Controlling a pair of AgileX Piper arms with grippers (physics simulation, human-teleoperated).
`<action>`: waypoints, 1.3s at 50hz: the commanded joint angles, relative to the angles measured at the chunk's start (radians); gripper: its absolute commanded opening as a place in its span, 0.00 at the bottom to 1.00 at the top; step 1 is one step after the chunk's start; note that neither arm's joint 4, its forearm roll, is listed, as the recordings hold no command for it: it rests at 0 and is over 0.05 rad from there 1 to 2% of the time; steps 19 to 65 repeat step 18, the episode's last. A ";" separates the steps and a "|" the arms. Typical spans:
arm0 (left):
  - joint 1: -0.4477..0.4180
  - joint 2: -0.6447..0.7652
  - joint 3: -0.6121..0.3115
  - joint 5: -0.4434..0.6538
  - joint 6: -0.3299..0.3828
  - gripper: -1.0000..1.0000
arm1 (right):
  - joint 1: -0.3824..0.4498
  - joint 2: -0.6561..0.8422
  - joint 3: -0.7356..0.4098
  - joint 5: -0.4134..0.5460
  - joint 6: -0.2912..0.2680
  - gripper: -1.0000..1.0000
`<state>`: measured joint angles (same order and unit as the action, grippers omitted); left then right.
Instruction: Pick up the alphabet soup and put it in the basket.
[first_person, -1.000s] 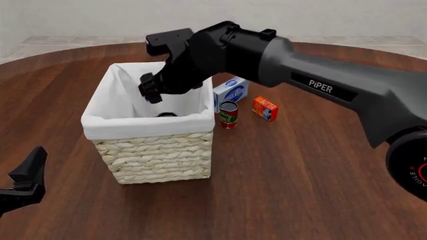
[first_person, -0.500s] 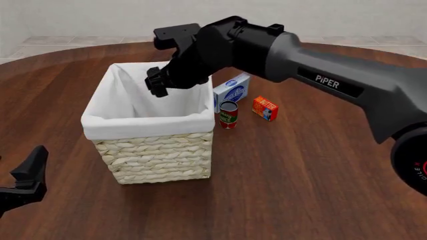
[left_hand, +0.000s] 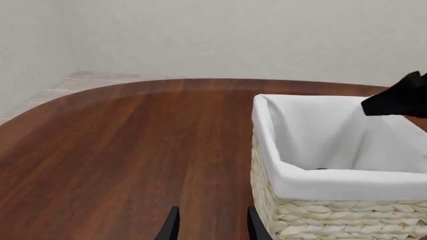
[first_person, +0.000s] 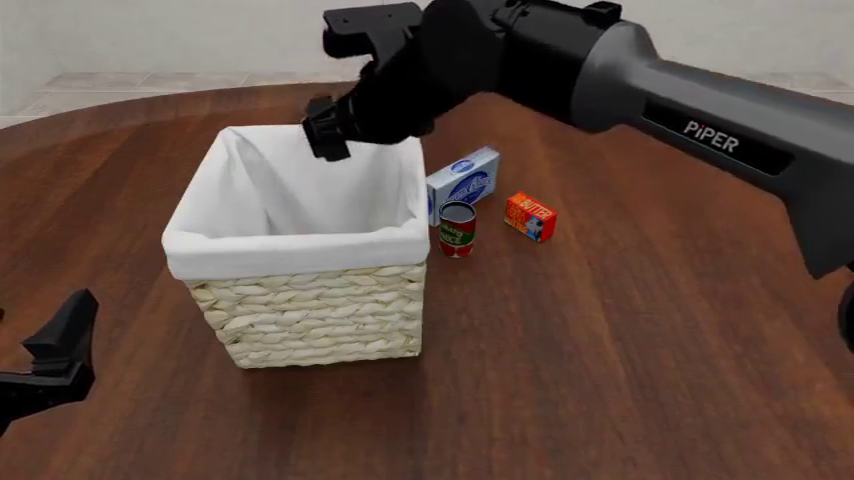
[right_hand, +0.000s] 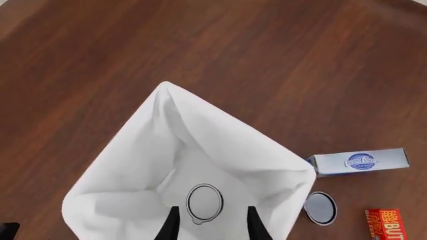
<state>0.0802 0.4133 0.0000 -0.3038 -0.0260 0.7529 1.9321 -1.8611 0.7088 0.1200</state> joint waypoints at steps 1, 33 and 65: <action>-0.006 -0.025 0.000 0.023 0.001 1.00 | -0.019 -0.071 -0.025 0.053 -0.019 1.00; -0.020 -0.135 0.000 0.125 0.009 1.00 | -0.032 -0.261 0.070 0.078 -0.044 1.00; -0.020 -0.135 0.000 0.125 0.009 1.00 | -0.032 -0.261 0.070 0.078 -0.044 1.00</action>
